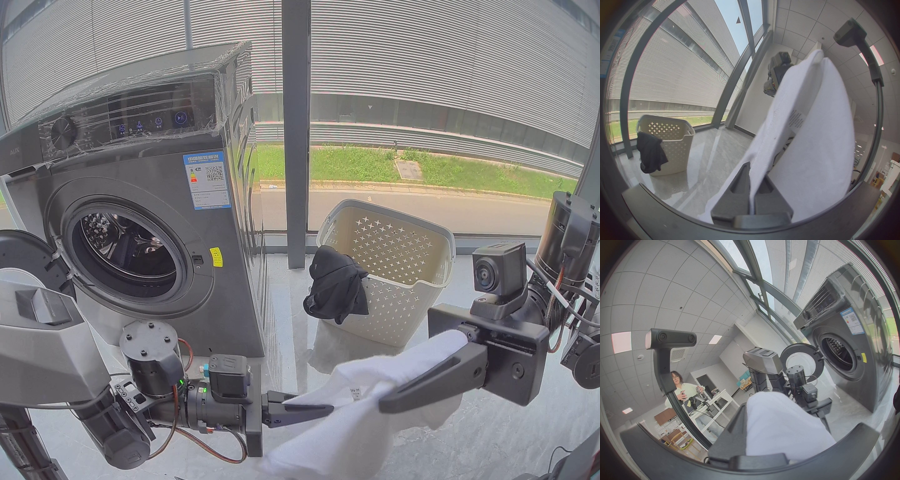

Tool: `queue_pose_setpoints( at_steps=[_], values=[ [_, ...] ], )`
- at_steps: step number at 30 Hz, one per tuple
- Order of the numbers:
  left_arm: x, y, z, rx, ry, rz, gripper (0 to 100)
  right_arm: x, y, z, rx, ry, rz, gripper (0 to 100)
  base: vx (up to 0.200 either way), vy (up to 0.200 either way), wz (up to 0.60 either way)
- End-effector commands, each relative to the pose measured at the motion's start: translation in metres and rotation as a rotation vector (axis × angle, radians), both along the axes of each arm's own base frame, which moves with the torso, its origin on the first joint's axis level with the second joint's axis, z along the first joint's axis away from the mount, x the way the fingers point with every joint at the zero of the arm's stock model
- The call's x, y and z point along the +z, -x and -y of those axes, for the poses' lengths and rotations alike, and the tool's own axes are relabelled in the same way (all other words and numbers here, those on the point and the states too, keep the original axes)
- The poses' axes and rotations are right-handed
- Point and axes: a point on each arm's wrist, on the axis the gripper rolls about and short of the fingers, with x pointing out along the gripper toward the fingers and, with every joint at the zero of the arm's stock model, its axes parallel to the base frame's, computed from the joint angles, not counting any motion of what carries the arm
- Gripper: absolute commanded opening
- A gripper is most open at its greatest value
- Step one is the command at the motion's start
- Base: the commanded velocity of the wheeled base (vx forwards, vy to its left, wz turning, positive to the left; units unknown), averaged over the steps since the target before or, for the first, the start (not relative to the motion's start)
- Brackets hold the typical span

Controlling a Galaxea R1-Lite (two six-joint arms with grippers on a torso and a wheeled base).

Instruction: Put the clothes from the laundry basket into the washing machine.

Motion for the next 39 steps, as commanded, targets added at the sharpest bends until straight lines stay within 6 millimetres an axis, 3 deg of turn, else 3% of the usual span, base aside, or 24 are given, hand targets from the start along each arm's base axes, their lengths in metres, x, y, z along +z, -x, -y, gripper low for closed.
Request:
queue_pose_setpoints(
  at_steps=[1, 10, 15, 17, 21, 26, 39],
  values=[
    [0.014, -0.008, -0.015, 0.063, 0.033, 0.042, 0, 0.004, -0.004, 0.016, -0.063, -0.010, 0.012, 0, 0.000, 0.000, 0.00],
    [0.031, -0.015, -0.023, 0.125, 0.074, 0.095, 0, -0.009, -0.013, 0.034, -0.238, 0.019, -0.017, 0, 0.000, 0.000, 0.00],
    [0.056, -0.024, -0.020, 0.195, 0.152, 0.131, 0, -0.022, -0.022, 0.036, -0.481, 0.057, 0.003, 0, 0.000, 0.000, 0.00],
    [0.079, -0.029, -0.017, 0.240, 0.223, 0.147, 0, -0.040, -0.036, 0.042, -0.682, 0.122, 0.048, 0, 0.000, 0.000, 0.00],
    [0.096, -0.026, -0.019, 0.259, 0.273, 0.162, 0, -0.049, -0.055, 0.060, -0.866, 0.184, 0.170, 0, 0.000, 0.000, 0.00],
    [0.099, -0.021, -0.021, 0.266, 0.279, 0.165, 0, -0.046, -0.067, 0.086, -1.002, 0.209, 0.242, 0, 0.000, 0.000, 0.00],
    [0.112, -0.020, -0.014, 0.398, 0.334, 0.184, 0, -0.013, -0.050, 0.096, -1.040, 0.111, 0.328, 0, 0.000, 0.000, 0.00]
  ],
)
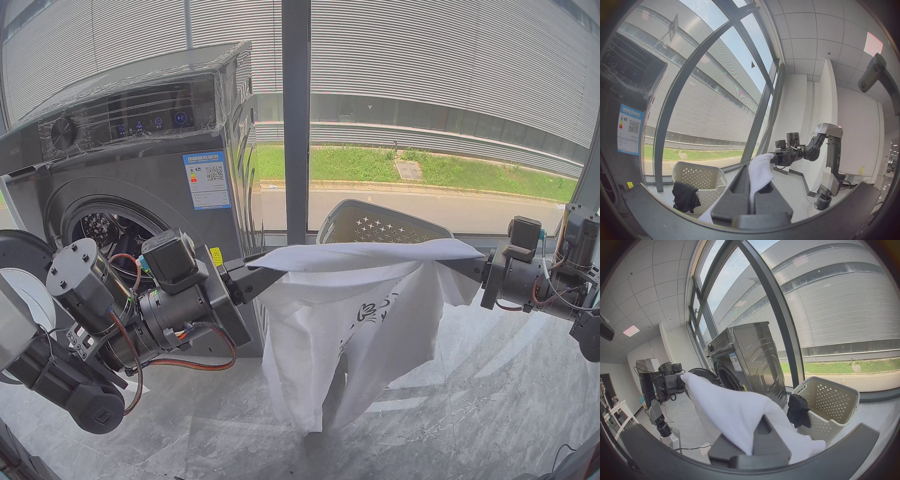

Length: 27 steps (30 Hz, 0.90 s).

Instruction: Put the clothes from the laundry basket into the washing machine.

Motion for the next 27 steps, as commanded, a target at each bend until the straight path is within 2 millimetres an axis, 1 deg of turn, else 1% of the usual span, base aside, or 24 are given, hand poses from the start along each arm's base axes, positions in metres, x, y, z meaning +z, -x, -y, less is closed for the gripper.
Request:
queue_pose_setpoints(
  at_steps=[1, 5, 7, 9, 13, 16, 17, 23, 25, 27],
  values=[
    [0.008, 0.002, 0.002, 0.010, 0.018, 0.012, 0, 0.015, 0.012, 0.005, -0.001, -0.023, 0.051, 0, 0.000, 0.000, 0.00],
    [0.014, 0.002, 0.008, -0.001, 0.030, 0.028, 0, 0.017, 0.016, 0.008, 0.004, -0.028, 0.061, 0, 0.000, 0.000, 0.00],
    [0.024, -0.001, 0.011, 0.022, 0.051, 0.042, 0, 0.025, 0.024, 0.010, 0.038, -0.038, 0.096, 0, 0.000, 0.000, 0.00],
    [0.029, -0.001, 0.010, 0.034, 0.055, 0.042, 0, 0.029, 0.032, 0.011, 0.079, -0.045, 0.113, 0, 0.000, 0.000, 0.00],
    [0.029, -0.002, 0.010, 0.060, 0.057, 0.039, 0, 0.026, 0.037, 0.012, 0.097, -0.042, 0.103, 0, 0.000, 0.000, 0.00],
    [0.029, -0.003, 0.010, 0.072, 0.059, 0.037, 0, 0.018, 0.040, 0.013, 0.123, -0.035, 0.081, 0, 0.000, 0.000, 0.00],
    [0.029, -0.002, 0.009, 0.072, 0.059, 0.039, 0, 0.015, 0.041, 0.013, 0.142, -0.030, 0.072, 100, 0.000, 0.000, 0.00],
    [0.029, -0.004, 0.008, 0.082, 0.059, 0.040, 0, 0.011, 0.042, 0.015, 0.123, -0.021, 0.062, 100, 0.000, 0.000, 0.00],
    [0.030, -0.006, 0.009, 0.086, 0.064, 0.041, 0, 0.006, 0.046, 0.018, 0.097, -0.022, 0.040, 100, 0.000, 0.000, 0.00],
    [0.034, -0.008, 0.010, 0.086, 0.072, 0.055, 0, -0.005, 0.059, 0.021, 0.096, -0.013, 0.009, 100, 0.000, 0.000, 0.00]
  ],
)
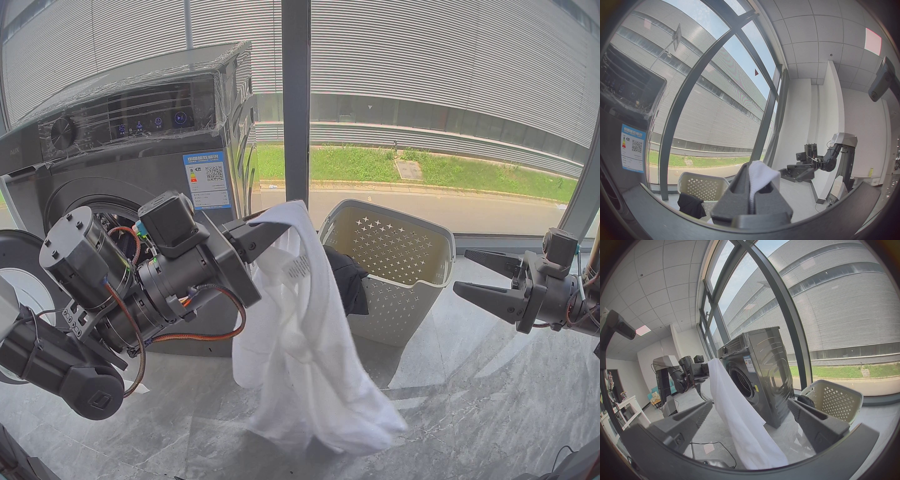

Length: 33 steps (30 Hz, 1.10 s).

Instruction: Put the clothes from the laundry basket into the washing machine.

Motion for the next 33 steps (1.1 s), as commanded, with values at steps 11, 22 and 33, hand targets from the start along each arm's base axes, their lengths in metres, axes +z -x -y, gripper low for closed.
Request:
queue_pose_setpoints(
  at_steps=[11, 22, 33],
  values=[
    [0.019, -0.005, 0.014, -0.026, 0.030, 0.041, 0, -0.048, 0.018, 0.001, 0.026, 0.068, -0.167, 100, 0.000, 0.000, 0.00],
    [0.053, -0.014, 0.026, -0.036, 0.049, 0.084, 0, -0.061, -0.031, -0.039, 0.137, 0.147, -0.147, 100, 0.000, 0.000, 0.00],
    [0.072, -0.010, 0.048, -0.096, 0.054, 0.086, 0, -0.068, -0.052, -0.068, 0.200, 0.157, -0.153, 100, 0.000, 0.000, 0.00]
  ],
)
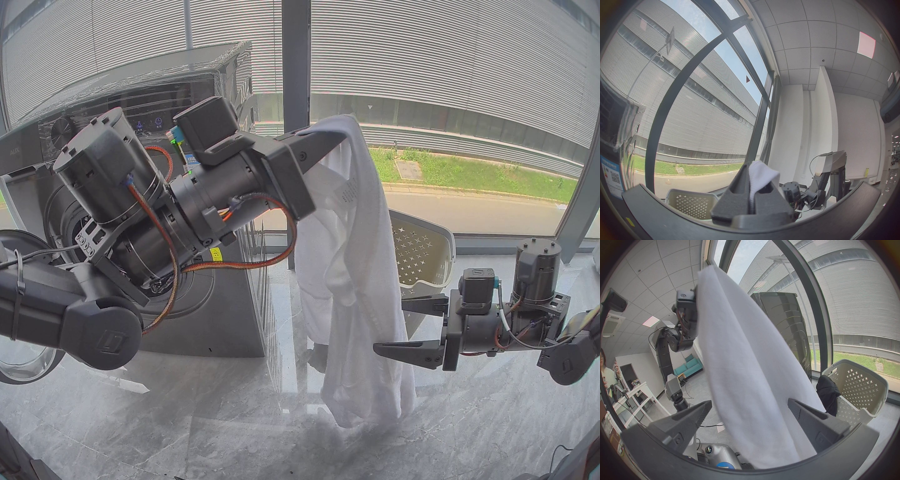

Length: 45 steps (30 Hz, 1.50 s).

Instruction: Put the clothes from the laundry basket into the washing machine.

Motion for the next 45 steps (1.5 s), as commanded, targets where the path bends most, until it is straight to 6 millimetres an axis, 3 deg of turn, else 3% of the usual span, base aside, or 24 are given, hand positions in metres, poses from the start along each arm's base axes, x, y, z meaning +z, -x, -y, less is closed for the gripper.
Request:
queue_pose_setpoints(
  at_steps=[1, 8, 19, 34, 38, 45],
  values=[
    [0.007, 0.003, 0.012, -0.034, 0.012, 0.015, 0, -0.012, -0.019, -0.013, 0.010, 0.015, -0.029, 100, 0.000, 0.000, 0.00],
    [0.018, 0.002, 0.023, -0.058, 0.022, 0.027, 0, -0.030, -0.036, -0.021, 0.011, 0.036, -0.068, 100, 0.000, 0.000, 0.00],
    [0.030, 0.004, 0.034, -0.084, 0.035, 0.041, 0, -0.039, -0.064, -0.064, 0.086, 0.019, -0.029, 100, 0.000, 0.000, 0.00],
    [0.031, 0.006, 0.035, -0.089, 0.036, 0.041, 0, -0.079, -0.090, -0.078, 0.072, 0.041, -0.109, 100, 0.000, 0.000, 0.00],
    [0.031, 0.006, 0.035, -0.089, 0.037, 0.043, 0, -0.098, -0.095, -0.081, 0.042, 0.059, -0.161, 100, 0.000, 0.000, 0.00],
    [0.031, 0.006, 0.035, -0.090, 0.037, 0.043, 0, -0.097, -0.104, -0.084, -0.037, 0.016, -0.176, 100, 0.000, 0.000, 0.00]
  ],
)
